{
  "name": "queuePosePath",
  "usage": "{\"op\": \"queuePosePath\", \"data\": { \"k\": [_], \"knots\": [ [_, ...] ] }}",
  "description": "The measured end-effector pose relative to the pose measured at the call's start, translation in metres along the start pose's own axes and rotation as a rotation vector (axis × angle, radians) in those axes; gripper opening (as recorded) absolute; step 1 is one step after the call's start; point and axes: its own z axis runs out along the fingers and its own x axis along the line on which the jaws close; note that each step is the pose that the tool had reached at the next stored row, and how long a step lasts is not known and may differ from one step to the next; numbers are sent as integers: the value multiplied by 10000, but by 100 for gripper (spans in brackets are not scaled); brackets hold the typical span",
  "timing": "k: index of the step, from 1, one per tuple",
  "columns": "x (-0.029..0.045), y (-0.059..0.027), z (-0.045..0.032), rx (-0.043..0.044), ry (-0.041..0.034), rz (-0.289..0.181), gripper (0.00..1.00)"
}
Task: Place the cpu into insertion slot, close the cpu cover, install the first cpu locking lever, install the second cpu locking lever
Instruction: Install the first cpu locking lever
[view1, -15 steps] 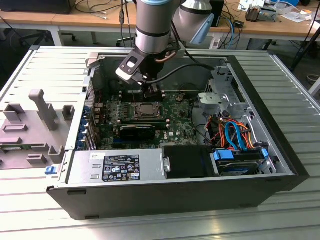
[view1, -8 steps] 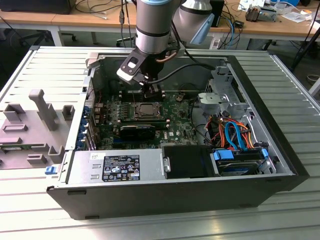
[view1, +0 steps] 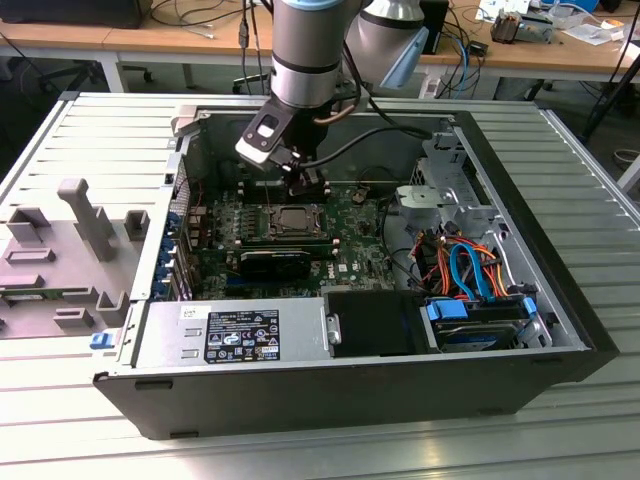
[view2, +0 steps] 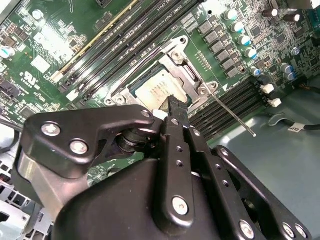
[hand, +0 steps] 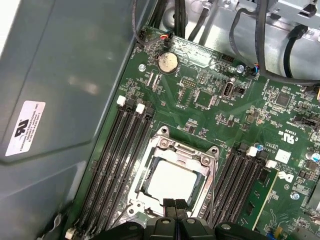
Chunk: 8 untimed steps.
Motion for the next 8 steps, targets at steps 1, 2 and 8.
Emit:
{"op": "queuePosePath", "data": {
  "k": [1,2,8],
  "knots": [
    [0,0,0,1,-2,-41,11],
    [0,0,0,4,-4,-97,11],
    [0,0,0,18,-18,-399,11]
  ]
}}
